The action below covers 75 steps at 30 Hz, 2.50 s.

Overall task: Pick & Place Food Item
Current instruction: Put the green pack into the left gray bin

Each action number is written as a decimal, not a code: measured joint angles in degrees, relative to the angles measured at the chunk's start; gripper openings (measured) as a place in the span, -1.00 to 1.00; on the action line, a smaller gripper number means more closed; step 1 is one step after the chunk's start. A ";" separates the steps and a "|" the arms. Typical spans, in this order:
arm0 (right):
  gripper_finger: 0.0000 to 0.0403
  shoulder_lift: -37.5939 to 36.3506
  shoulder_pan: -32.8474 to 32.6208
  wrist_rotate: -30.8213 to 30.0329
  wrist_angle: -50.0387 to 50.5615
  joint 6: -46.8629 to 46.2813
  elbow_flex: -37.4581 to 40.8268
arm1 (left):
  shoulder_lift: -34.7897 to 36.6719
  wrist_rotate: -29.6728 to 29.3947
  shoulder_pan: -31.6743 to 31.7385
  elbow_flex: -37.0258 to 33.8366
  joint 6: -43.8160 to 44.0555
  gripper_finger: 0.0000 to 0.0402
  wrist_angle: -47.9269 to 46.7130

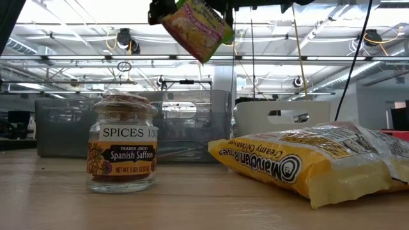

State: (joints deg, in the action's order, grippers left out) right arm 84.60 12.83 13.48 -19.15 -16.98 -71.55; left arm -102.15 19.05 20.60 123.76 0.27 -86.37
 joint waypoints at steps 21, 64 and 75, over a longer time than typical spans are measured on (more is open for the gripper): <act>-1.00 0.09 1.47 0.11 0.18 -0.37 -0.02 | 0.00 -1.38 0.92 0.00 -1.52 -0.27 1.91; -0.31 0.07 5.18 8.91 -1.97 -8.64 -0.11 | 0.53 0.19 1.03 4.84 -5.11 -0.99 -3.65; 0.02 -0.95 7.09 12.31 -2.32 -10.74 -0.10 | 6.58 1.34 0.59 3.74 -0.52 -0.99 -3.66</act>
State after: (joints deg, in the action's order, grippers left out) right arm 83.64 19.92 25.79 -21.47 -27.72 -71.65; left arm -95.57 20.39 21.19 127.50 -0.26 -90.03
